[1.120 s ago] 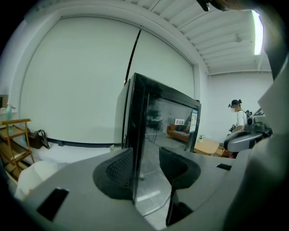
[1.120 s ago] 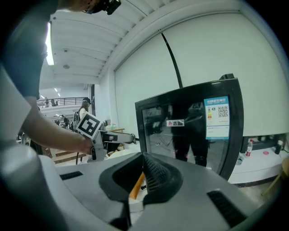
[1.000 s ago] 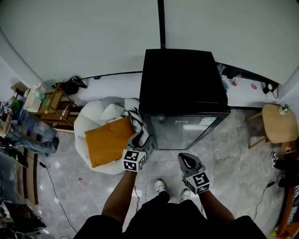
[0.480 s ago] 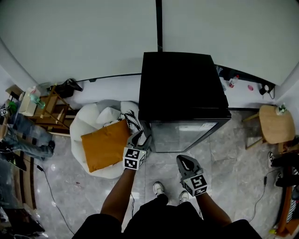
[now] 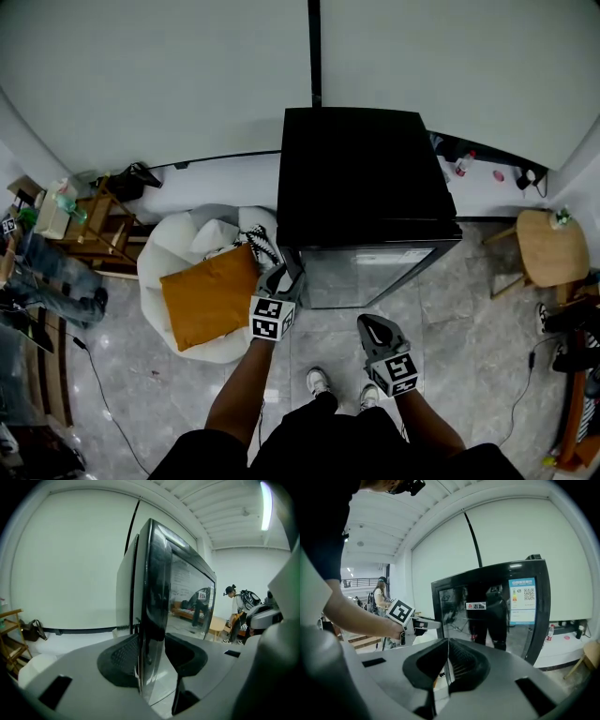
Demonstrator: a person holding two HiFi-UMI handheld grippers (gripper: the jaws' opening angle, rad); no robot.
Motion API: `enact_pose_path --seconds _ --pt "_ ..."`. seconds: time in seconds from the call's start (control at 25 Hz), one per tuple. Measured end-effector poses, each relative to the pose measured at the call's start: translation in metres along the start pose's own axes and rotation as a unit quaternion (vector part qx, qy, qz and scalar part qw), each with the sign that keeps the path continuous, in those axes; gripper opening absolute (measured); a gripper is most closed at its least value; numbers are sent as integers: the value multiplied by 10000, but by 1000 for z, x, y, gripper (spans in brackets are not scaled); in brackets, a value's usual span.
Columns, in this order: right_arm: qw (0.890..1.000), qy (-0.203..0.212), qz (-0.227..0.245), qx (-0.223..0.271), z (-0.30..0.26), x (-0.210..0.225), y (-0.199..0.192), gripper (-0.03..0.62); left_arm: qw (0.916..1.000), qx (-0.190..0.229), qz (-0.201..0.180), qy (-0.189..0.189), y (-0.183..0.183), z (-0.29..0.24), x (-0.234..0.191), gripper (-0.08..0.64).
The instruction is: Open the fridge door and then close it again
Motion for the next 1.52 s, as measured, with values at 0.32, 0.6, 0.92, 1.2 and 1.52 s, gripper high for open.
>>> enact_pose_path --seconds 0.32,0.6,0.92,1.2,1.52 --pt "9999 147 -35 -2 1 -14 -2 18 9996 11 -236 -161 -2 5 -2 163" --pt "9996 261 -62 64 -4 -25 0 18 9996 -12 -273 -105 -2 8 1 150" --pt "9995 275 57 111 -2 -27 0 18 9996 187 -226 -5 -28 36 31 140" --pt "9995 240 162 139 15 -39 -8 18 9995 197 -223 -87 -41 51 43 123" --pt "9980 354 326 409 50 -45 -8 18 9998 132 -147 13 -60 71 73 112"
Point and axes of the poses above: the fingertips, and each gripper's own axes: z backward along the fingers, x to its right, y out of its top, the point moved 6 cm from there along z, backward along the fingers, and after that the axes turned 14 degrees about -x, right-handed, at the moved point
